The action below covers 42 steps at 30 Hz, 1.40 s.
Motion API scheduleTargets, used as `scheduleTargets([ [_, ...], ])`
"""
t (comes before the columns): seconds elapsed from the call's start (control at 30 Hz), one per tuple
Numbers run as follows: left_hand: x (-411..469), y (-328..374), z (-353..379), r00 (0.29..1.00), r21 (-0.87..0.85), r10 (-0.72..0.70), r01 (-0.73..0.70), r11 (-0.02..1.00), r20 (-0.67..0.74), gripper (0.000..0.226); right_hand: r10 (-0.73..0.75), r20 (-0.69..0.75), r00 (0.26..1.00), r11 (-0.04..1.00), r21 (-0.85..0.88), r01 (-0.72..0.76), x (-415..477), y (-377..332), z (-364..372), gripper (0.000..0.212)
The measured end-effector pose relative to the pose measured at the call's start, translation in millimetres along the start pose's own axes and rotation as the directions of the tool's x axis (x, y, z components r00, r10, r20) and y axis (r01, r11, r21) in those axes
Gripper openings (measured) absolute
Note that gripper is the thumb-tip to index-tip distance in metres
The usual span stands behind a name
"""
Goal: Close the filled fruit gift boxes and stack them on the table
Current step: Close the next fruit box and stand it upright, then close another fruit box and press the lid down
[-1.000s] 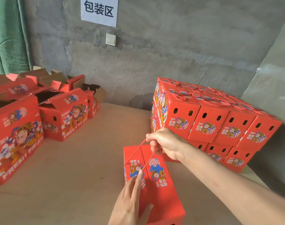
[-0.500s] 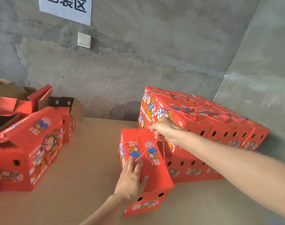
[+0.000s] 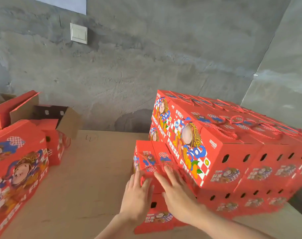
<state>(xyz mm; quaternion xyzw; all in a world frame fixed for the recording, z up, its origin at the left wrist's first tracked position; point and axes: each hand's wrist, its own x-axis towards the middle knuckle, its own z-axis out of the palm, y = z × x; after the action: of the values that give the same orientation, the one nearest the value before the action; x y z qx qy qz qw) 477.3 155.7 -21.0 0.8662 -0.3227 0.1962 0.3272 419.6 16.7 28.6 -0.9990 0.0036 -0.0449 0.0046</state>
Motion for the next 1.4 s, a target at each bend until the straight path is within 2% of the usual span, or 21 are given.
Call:
scheduleTargets([
  [0.07,-10.2,-10.8,2.1,0.976,-0.002,0.176,-0.177,0.984,-0.126,0.028,-0.067,0.079,0.995,0.995,-0.066,0.072,-7.3,3.4,27.0,0.091],
  [0.13,-9.5,-20.0,2.4,0.949,0.012,0.266,-0.268,0.963,-0.167,0.027,-0.134,0.034,0.990,0.976,-0.170,0.138,-3.8,10.8,37.4,0.103],
  [0.2,1.8,-24.3,1.2,0.949,0.081,0.294,-0.286,0.955,-0.114,0.020,-0.129,-0.056,0.990,0.977,-0.181,0.117,5.7,14.4,33.6,0.094],
  [0.27,22.3,-18.5,-6.1,0.979,0.183,0.201,-0.200,0.963,0.010,0.013,-0.116,-0.045,0.992,0.987,-0.119,0.110,23.9,15.8,28.4,0.080],
  [0.3,32.9,-11.3,-10.6,0.992,0.244,0.105,-0.121,0.962,0.076,0.017,-0.038,-0.024,0.999,0.997,-0.066,0.037,34.7,10.6,25.8,0.078],
  [0.33,40.7,-8.1,-8.9,0.993,0.296,0.019,-0.054,0.954,0.118,0.024,0.073,-0.019,0.997,0.996,-0.046,-0.073,45.6,1.1,25.7,0.077],
  [0.4,43.2,-9.9,-0.4,0.982,0.383,-0.073,0.001,0.924,0.174,0.047,0.213,-0.117,0.970,0.977,0.004,-0.214,58.3,-24.7,32.5,0.067],
  [0.47,33.2,-19.5,4.8,0.950,0.453,-0.078,-0.071,0.889,0.303,0.062,0.195,-0.226,0.954,0.978,-0.028,-0.207,59.2,-38.7,54.9,0.058],
  [0.57,22.4,-37.8,1.4,0.904,0.448,-0.033,-0.179,0.876,0.426,0.067,0.118,-0.219,0.969,0.924,-0.332,-0.188,56.9,-36.7,79.3,0.060],
  [0.6,25.0,-41.1,0.5,0.893,0.457,-0.035,-0.196,0.868,0.449,0.068,0.088,-0.275,0.958,0.923,-0.339,-0.182,60.5,-31.8,85.8,0.060],
  [0.63,30.5,-43.5,1.5,0.888,0.467,-0.048,-0.194,0.863,0.457,0.071,0.122,-0.266,0.956,0.945,-0.263,-0.194,66.5,-29.1,86.5,0.062],
  [0.7,48.0,-47.1,7.3,0.890,0.490,-0.092,-0.156,0.858,0.446,0.075,0.164,-0.271,0.948,0.947,-0.227,-0.229,83.8,-24.5,79.8,0.069],
  [0.73,59.0,-49.3,11.1,0.892,0.498,-0.117,-0.131,0.857,0.436,0.076,0.125,-0.270,0.955,0.952,-0.237,-0.192,97.3,-21.0,76.4,0.070],
  [0.83,92.6,-62.7,22.9,0.895,0.527,-0.189,-0.059,0.848,0.403,0.078,0.075,-0.105,0.992,0.969,-0.227,-0.097,139.2,-8.7,77.6,0.072],
  [1.0,130.4,-85.9,45.6,0.918,0.526,-0.250,0.055,0.849,0.308,0.075,0.055,-0.111,0.992,0.970,-0.230,-0.079,190.7,2.1,80.4,0.079],
  [1.1,143.3,-86.8,39.7,0.904,0.484,-0.278,0.095,0.870,0.323,0.077,0.089,-0.040,0.995,0.980,-0.176,-0.095,203.5,8.5,72.9,0.085],
  [1.17,127.0,-91.0,24.4,0.915,0.471,-0.239,0.062,0.880,0.326,0.079,0.106,0.042,0.994,0.993,-0.065,-0.103,205.6,9.1,58.4,0.085],
  [1.27,60.7,-98.0,-19.3,0.964,0.498,-0.066,-0.075,0.864,0.259,0.083,0.115,0.177,0.977,0.981,0.132,-0.140,197.7,3.1,26.6,0.088],
  [1.3,35.3,-98.8,-39.7,0.973,0.489,-0.029,-0.090,0.868,0.230,0.077,0.100,0.155,0.983,0.981,0.149,-0.124,190.4,-4.2,20.0,0.081],
  [1.33,10.2,-100.6,-61.1,0.983,0.471,-0.006,-0.082,0.878,0.183,0.061,0.071,0.081,0.994,0.984,0.158,-0.083,178.8,-15.7,17.6,0.074],
  [1.4,-37.0,-102.1,-107.1,0.991,0.389,-0.083,0.037,0.920,0.101,0.030,-0.042,-0.047,0.998,0.978,0.201,0.050,140.0,-51.6,25.2,0.062],
])
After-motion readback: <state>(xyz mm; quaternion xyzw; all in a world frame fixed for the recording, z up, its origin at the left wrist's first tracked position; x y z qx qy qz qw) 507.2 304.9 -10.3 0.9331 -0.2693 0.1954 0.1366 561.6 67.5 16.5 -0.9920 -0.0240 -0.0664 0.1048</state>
